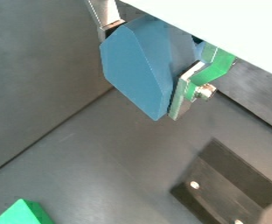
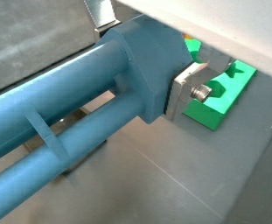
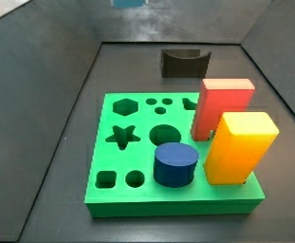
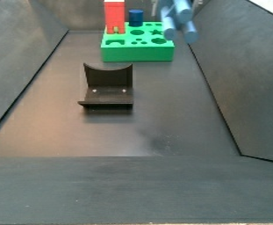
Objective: Pick up the 3 prong object. Move up. Place the 3 prong object on the fixture. Regrasp the 3 prong object. Move to above the board. Insert the 3 prong object.
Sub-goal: Place the 3 prong object on the fixture.
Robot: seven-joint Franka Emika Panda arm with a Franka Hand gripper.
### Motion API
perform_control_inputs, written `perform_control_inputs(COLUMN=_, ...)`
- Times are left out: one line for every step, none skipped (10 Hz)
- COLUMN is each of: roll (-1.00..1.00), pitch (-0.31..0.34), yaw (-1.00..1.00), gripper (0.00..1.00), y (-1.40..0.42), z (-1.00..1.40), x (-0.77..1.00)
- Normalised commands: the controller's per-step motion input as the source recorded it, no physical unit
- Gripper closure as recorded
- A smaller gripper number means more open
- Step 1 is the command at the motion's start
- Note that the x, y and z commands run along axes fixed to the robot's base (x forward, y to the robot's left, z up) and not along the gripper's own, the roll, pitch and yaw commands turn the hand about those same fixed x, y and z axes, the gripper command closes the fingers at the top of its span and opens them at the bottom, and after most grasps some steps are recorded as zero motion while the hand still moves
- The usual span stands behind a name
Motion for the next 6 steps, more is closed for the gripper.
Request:
perform_control_inputs(roll=-0.18, pitch=0.060, yaw=-0.16, gripper=1.00, y=0.26, z=0.09, x=1.00)
perform_control_inputs(roll=-0.17, pitch=0.068, yaw=-0.13, gripper=1.00, y=0.24, z=0.08, x=1.00)
perform_control_inputs(roll=-0.16, pitch=0.079, yaw=-0.09, gripper=1.00, y=0.21, z=0.06, x=1.00)
perform_control_inputs(roll=-0.15, pitch=0.098, yaw=-0.07, gripper=1.00, y=0.19, z=0.06, x=1.00)
perform_control_inputs(roll=-0.15, pitch=0.110, yaw=-0.07, gripper=1.00, y=0.16, z=0.05, x=1.00)
perform_control_inputs(roll=-0.14, pitch=0.111, yaw=-0.06, gripper=1.00, y=0.14, z=0.05, x=1.00)
